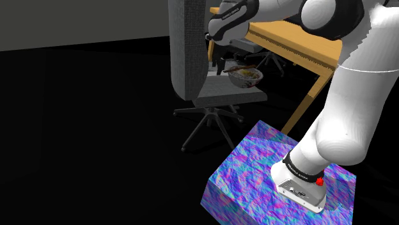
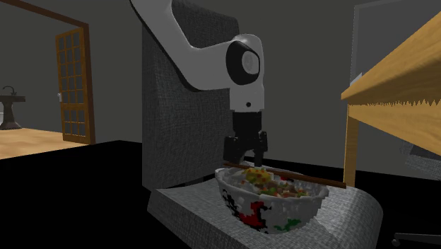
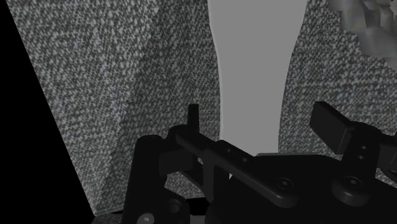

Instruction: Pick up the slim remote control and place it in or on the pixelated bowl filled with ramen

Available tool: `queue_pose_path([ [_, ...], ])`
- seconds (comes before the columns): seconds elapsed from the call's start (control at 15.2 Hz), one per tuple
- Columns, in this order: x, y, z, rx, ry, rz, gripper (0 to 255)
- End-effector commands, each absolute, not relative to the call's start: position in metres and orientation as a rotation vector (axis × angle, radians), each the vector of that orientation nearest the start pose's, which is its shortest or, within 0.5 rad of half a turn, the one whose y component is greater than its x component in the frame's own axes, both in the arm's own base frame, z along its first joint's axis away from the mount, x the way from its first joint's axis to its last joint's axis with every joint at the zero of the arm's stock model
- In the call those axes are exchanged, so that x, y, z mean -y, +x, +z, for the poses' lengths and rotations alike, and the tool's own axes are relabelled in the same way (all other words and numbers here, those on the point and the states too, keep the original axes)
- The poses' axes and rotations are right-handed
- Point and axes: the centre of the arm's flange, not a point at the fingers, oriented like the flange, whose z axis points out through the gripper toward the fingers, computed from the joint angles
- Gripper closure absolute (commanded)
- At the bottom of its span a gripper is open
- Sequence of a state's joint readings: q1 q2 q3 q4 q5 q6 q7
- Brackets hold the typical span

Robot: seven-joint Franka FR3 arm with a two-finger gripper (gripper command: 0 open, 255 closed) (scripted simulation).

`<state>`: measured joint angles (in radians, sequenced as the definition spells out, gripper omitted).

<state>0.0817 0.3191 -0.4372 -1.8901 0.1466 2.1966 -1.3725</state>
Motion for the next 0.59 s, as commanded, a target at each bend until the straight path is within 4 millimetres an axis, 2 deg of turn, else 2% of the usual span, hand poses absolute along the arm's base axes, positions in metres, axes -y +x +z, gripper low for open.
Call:
queue_pose_path([
  [0.0, 0.1954, 0.5891, 0.3388, 1.459, -2.808, 0.001, 0],
  [0.07, 0.1956, 0.5891, 0.3304, 1.459, -2.808, 0.001, 0],
  [0.53, 0.1956, 0.5892, 0.3304, 1.459, -2.808, 0.001, 0],
])
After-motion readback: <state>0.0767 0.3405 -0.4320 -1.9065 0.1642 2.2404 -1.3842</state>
